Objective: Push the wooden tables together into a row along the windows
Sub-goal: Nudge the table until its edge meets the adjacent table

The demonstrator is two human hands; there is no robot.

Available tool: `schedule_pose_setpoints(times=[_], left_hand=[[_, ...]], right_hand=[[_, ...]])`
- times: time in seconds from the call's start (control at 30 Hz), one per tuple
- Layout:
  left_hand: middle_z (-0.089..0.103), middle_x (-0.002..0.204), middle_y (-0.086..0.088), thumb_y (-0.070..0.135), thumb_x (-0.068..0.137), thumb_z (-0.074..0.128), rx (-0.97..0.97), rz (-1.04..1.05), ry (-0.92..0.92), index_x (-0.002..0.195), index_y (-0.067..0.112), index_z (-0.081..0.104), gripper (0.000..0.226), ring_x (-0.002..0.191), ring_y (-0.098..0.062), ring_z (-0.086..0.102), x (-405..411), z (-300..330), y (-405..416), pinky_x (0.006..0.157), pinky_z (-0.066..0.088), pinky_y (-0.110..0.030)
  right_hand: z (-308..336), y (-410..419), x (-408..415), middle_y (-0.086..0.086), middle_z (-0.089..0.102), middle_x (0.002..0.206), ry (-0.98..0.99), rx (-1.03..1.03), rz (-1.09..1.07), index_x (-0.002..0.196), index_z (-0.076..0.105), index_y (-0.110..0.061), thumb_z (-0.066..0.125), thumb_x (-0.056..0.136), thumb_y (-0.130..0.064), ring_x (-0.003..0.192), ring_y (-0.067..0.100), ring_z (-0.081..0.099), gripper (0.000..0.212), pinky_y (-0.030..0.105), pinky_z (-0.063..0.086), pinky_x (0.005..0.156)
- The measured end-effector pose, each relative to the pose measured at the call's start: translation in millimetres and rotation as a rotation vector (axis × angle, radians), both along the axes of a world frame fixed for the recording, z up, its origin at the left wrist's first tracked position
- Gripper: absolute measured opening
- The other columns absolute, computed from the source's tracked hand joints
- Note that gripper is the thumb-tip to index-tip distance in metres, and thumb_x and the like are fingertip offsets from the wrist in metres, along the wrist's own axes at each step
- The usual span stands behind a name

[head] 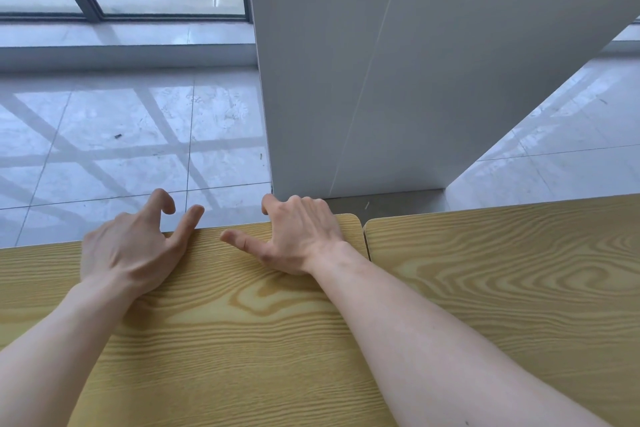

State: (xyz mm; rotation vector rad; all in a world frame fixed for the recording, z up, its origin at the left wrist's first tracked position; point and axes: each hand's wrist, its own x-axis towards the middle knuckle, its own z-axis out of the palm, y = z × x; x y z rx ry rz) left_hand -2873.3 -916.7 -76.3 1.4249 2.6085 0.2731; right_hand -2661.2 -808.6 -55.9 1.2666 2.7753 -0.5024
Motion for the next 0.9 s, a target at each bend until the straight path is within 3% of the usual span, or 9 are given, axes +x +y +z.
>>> schedule_pose_setpoints(times=[0.27,0.37,0.47,0.57,0.7,0.8,0.9], left_hand=[[0.060,0.060,-0.003,0.088,0.086,0.019,-0.042,0.002,-0.014,0.098,0.033,0.043,0.061,0.068,-0.030,0.055,7.6,4.5,1.8,0.072,0.035,-0.044],[0.057,0.059,-0.004,0.082,0.089,0.021,-0.056,0.010,-0.021,0.104,0.030,0.045,0.059,0.069,-0.030,0.053,8.1,9.2,1.9,0.074,0.034,-0.044],[0.061,0.062,-0.004,0.085,0.089,0.016,-0.059,0.014,0.008,0.117,0.030,0.046,0.069,0.070,-0.031,0.054,8.7,5.4,-1.5,0.072,0.035,-0.044],[0.075,0.089,-0.005,0.082,0.090,0.012,0.021,0.000,0.002,0.128,0.029,0.047,0.074,0.093,-0.037,0.065,6.2,3.2,-2.0,0.081,0.038,-0.047],[0.068,0.126,-0.011,0.071,0.096,0.021,0.093,-0.096,-0.029,0.143,0.027,0.048,0.069,0.124,-0.037,0.055,20.0,7.7,-19.5,0.111,0.030,-0.052],[0.064,0.134,-0.007,0.071,0.098,0.021,0.063,-0.164,-0.045,0.154,0.033,0.038,0.070,0.135,-0.030,0.048,29.0,7.7,-40.3,0.125,0.017,-0.047],[0.062,0.138,-0.004,0.075,0.096,0.014,0.021,-0.165,-0.036,0.159,0.037,0.029,0.075,0.139,-0.027,0.044,31.1,8.8,-43.8,0.127,0.014,-0.044]], right_hand=[[-4.9,1.5,1.8,-0.001,0.055,0.067,-0.034,0.018,0.017,0.112,0.060,-0.014,0.030,0.084,-0.091,0.070,0.029,0.055,0.087,0.042,0.037,0.069],[-5.4,0.3,1.1,-0.004,0.049,0.061,-0.048,0.055,0.020,0.121,0.060,-0.017,0.020,0.082,-0.091,0.070,0.030,0.059,0.093,0.041,0.036,0.068],[-11.2,-0.7,2.1,-0.001,0.060,0.069,-0.032,0.077,0.041,0.131,0.058,-0.019,0.010,0.085,-0.087,0.078,0.030,0.064,0.095,0.043,0.039,0.077],[-17.1,-3.2,1.5,0.005,0.070,0.098,0.002,0.144,0.010,0.139,0.056,-0.023,0.002,0.089,-0.080,0.090,0.030,0.060,0.093,0.045,0.041,0.090],[-18.8,-17.2,10.8,0.007,0.067,0.114,-0.006,0.179,-0.098,0.149,0.049,-0.026,-0.005,0.093,-0.074,0.100,0.031,0.053,0.092,0.047,0.037,0.098],[-20.1,-27.3,18.4,0.006,0.065,0.120,-0.004,0.183,-0.098,0.154,0.043,-0.026,-0.010,0.092,-0.076,0.106,0.032,0.051,0.096,0.050,0.033,0.107],[-21.9,-29.6,21.0,0.006,0.063,0.124,-0.002,0.182,-0.092,0.158,0.037,-0.026,-0.013,0.089,-0.079,0.113,0.031,0.051,0.101,0.051,0.028,0.116]])
